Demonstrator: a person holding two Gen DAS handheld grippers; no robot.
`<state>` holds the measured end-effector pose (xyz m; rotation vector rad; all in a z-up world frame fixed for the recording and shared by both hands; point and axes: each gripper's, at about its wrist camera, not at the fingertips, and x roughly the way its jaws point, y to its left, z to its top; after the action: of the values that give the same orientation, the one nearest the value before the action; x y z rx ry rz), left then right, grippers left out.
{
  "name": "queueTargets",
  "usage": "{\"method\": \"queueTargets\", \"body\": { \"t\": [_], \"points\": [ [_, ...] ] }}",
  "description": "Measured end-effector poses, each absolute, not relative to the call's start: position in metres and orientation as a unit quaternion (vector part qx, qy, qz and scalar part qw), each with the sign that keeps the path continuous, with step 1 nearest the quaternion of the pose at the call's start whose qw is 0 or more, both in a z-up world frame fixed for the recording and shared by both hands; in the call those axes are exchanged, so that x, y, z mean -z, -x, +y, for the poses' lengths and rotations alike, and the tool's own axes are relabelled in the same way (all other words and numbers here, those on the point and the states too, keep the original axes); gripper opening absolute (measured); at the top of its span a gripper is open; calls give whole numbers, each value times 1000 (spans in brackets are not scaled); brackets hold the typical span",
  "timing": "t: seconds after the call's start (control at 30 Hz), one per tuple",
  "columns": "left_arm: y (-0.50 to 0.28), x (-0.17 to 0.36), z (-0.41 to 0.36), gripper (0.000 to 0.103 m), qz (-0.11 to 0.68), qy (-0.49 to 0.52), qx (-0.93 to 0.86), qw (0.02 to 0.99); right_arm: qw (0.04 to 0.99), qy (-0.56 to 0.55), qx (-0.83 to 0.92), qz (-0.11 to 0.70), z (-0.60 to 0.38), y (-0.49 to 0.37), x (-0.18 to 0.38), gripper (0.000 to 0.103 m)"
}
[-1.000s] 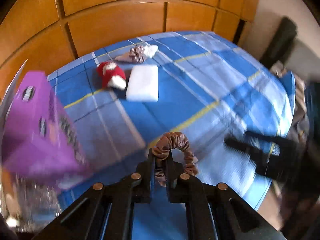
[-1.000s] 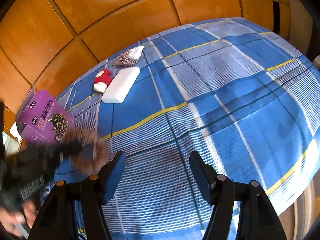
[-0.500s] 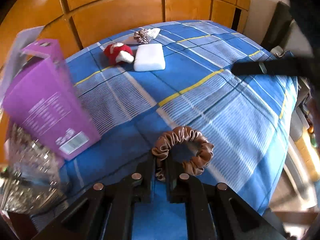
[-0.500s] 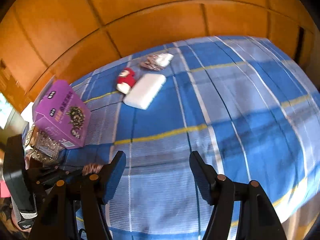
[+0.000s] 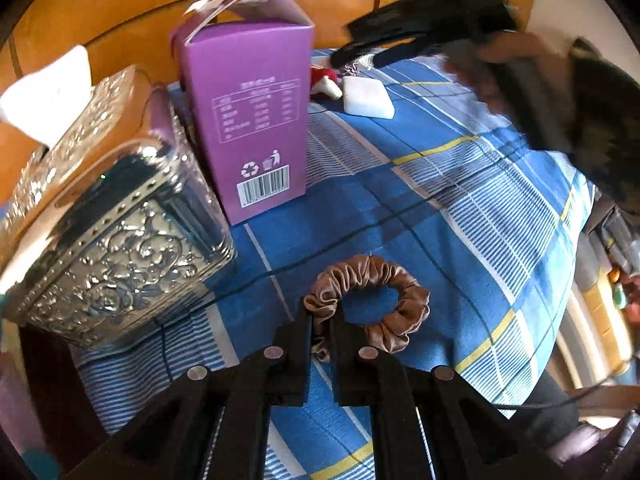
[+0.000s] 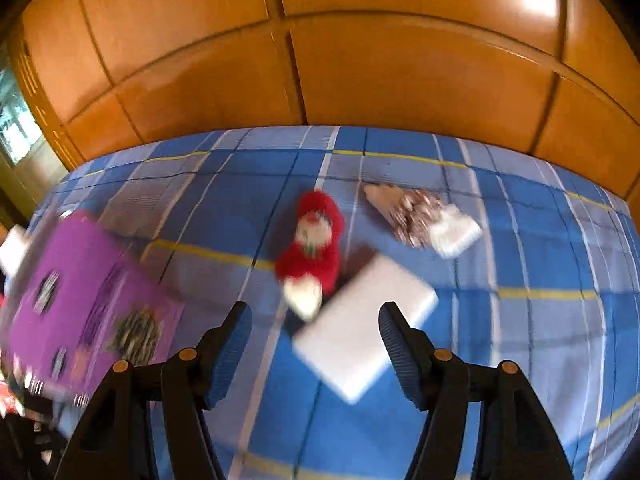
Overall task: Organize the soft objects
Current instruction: 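Lift the brown scrunchie with the left tool while the right tool grasps the red Santa sock, then carry the scrunchie into the gold tray and open the left tool while the right tool carries the red sock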
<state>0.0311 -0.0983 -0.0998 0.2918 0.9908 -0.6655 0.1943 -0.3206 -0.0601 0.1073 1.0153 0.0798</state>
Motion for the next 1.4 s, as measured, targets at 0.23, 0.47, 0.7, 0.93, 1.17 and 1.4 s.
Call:
{"method": "queueTargets", "body": {
  "t": [0.23, 0.47, 0.7, 0.93, 1.17, 1.4],
  "points": [
    [-33, 102, -96, 7, 462, -128, 319, 818, 855, -62, -4, 515, -317, -264, 87, 67],
    [-31, 101, -89, 7, 463, -116, 320, 819, 846, -42, -11, 531, -305, -267, 104, 16],
    [-31, 94, -75, 7, 465, -99, 314, 822, 842, -30, -54, 536, -292, -213, 91, 16],
    [-27, 73, -51, 7, 450, -78, 306, 836, 850, -21, -56, 523, -286, -169, 72, 16],
    [-21, 39, -27, 7, 427, -48, 308, 849, 858, -45, -33, 511, -290, -146, 65, 16],
    [-9, 11, -11, 7, 399, -31, 303, 865, 851, -51, -6, 522, -293, -142, 57, 16]
  ]
}}
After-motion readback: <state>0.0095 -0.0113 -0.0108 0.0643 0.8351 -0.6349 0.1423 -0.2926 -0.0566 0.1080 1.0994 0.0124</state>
